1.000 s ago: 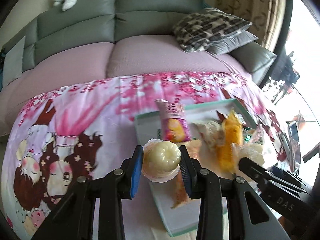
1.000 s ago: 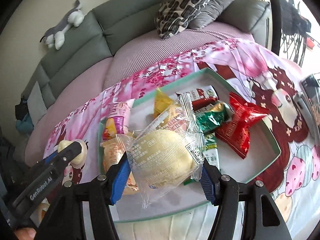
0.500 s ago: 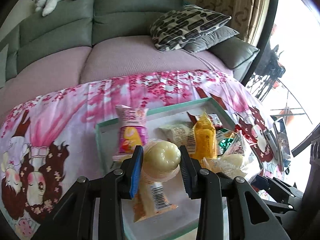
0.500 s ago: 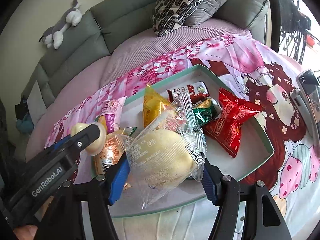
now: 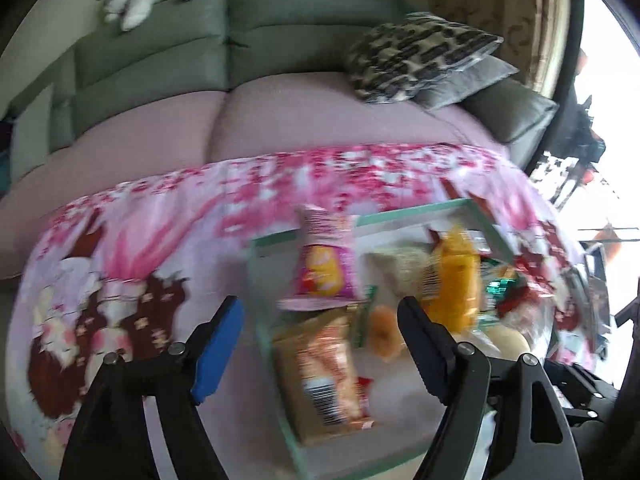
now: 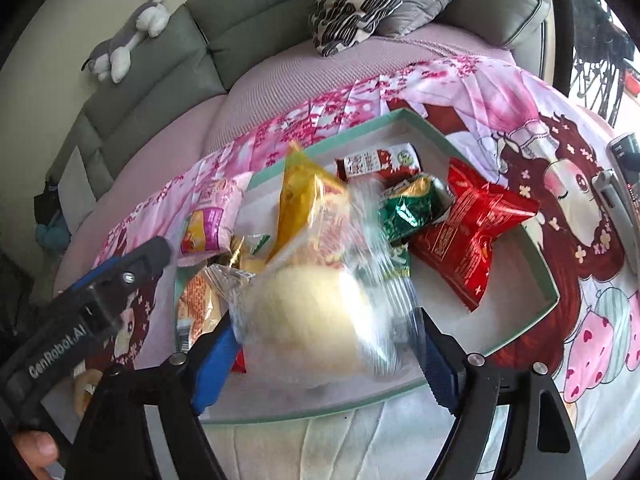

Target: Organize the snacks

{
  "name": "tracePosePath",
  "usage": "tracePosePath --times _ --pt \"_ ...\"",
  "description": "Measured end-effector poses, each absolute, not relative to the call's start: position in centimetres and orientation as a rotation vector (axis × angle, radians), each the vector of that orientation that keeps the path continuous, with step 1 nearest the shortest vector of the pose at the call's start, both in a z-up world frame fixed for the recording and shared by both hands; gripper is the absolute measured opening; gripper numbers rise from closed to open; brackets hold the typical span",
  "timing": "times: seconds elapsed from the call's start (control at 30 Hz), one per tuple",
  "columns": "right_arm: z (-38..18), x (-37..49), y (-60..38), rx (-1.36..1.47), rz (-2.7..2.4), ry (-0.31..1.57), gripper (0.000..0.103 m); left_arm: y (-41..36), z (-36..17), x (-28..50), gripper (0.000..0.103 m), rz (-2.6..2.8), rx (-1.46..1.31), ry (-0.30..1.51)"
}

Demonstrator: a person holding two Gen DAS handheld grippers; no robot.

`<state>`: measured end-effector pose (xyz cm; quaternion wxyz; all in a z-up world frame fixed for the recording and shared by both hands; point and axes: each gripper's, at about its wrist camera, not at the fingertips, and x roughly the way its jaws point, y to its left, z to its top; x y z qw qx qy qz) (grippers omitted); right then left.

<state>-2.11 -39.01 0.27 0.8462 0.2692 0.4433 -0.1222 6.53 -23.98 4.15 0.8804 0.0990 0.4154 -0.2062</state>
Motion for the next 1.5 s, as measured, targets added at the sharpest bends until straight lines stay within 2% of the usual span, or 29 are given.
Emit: tracePosePath --times 0.03,0.07,0.1,0.3,0.8,1.5 --pt "0.2 -2.1 -39.0 0.561 -0.27 0.94 0.092 -23.5 4.1 6.6 0.086 -0.409 0.2 0.866" --pt "0.1 -2.2 -39.0 0.556 -0.28 0.945 0.101 -22.9 4.1 6.6 0.09 -0.388 0.189 0.87" --pt "0.1 -2.2 -39.0 0.551 -0.285 0.946 0.103 -22.4 4.0 6.6 0.096 -0.373 0.18 0.873" --pt "0.8 -2.7 -38.1 0.523 -0.283 0.935 0.103 -19.3 2.2 5.5 0.103 -0.256 0.191 0.916" --pt "2.3 -4.6 -33.2 0.368 -0.261 0.935 0.103 -16.4 1.1 1.0 0.103 -0.157 0.235 0.981" --pt "1.5 -3.7 -32.7 0.291 -0.272 0.973 0.103 -14.7 -0.3 2.2 0.103 -0.034 0.229 1.056"
